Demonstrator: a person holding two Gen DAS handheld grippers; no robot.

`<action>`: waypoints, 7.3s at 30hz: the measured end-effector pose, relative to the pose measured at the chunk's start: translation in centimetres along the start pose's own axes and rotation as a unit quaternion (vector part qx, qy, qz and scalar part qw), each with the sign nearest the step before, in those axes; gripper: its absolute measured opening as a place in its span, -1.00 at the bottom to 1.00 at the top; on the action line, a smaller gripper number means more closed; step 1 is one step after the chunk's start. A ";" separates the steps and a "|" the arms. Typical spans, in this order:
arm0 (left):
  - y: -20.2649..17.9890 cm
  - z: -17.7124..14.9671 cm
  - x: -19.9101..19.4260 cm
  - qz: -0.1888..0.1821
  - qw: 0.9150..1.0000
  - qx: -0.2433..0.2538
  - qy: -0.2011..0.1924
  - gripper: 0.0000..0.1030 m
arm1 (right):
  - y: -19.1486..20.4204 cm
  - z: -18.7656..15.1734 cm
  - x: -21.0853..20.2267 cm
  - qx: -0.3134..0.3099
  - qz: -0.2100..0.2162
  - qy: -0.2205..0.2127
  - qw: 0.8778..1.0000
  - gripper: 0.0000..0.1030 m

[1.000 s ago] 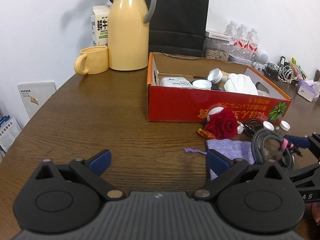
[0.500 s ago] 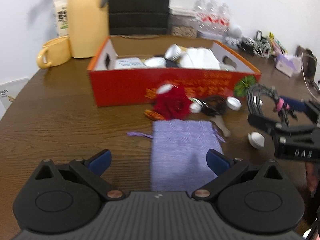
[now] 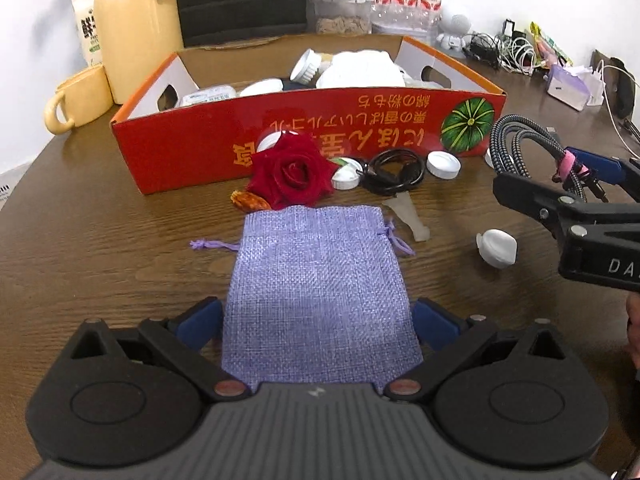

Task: Organize objects
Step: 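Grasp the purple drawstring pouch with the left tool while the right tool holds the cable, then carry the pouch and cable into the box and open the left tool, then release the cable into the box with the right tool and withdraw both tools, then move the open right tool toward the white plastic piece on the table, then close the right tool on the white plastic piece and lift it, then grasp the black USB cable with the left tool while the right tool holds the piece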

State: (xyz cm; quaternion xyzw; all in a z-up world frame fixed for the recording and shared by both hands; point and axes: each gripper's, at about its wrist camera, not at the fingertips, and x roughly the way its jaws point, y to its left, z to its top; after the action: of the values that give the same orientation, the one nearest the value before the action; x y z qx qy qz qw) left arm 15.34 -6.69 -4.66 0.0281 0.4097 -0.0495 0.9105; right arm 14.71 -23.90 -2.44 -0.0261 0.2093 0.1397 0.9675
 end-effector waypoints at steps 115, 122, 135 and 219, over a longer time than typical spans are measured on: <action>8.0 14.7 5.2 0.023 0.974 -0.088 -0.209 1.00 | 1.6 11.1 14.2 -0.021 -0.036 0.005 0.999 1.00; 7.9 13.6 3.3 0.009 0.971 -0.078 -0.227 1.00 | 2.0 11.4 12.8 -0.026 -0.031 -0.013 0.999 1.00; 8.2 10.0 -1.9 -0.004 0.970 -0.065 -0.234 1.00 | 2.5 9.9 8.0 -0.032 -0.039 -0.022 0.998 1.00; 1.1 1.2 0.7 0.057 0.994 -0.076 -0.060 0.76 | 2.0 -0.5 -1.5 -0.004 -0.005 -0.011 1.000 -0.48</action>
State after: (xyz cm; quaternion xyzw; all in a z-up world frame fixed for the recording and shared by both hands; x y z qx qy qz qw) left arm 16.86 -5.74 -4.40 -0.0205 0.3549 0.0323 0.9341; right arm 12.64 -22.41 -2.23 -0.0295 0.1983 0.1363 0.9702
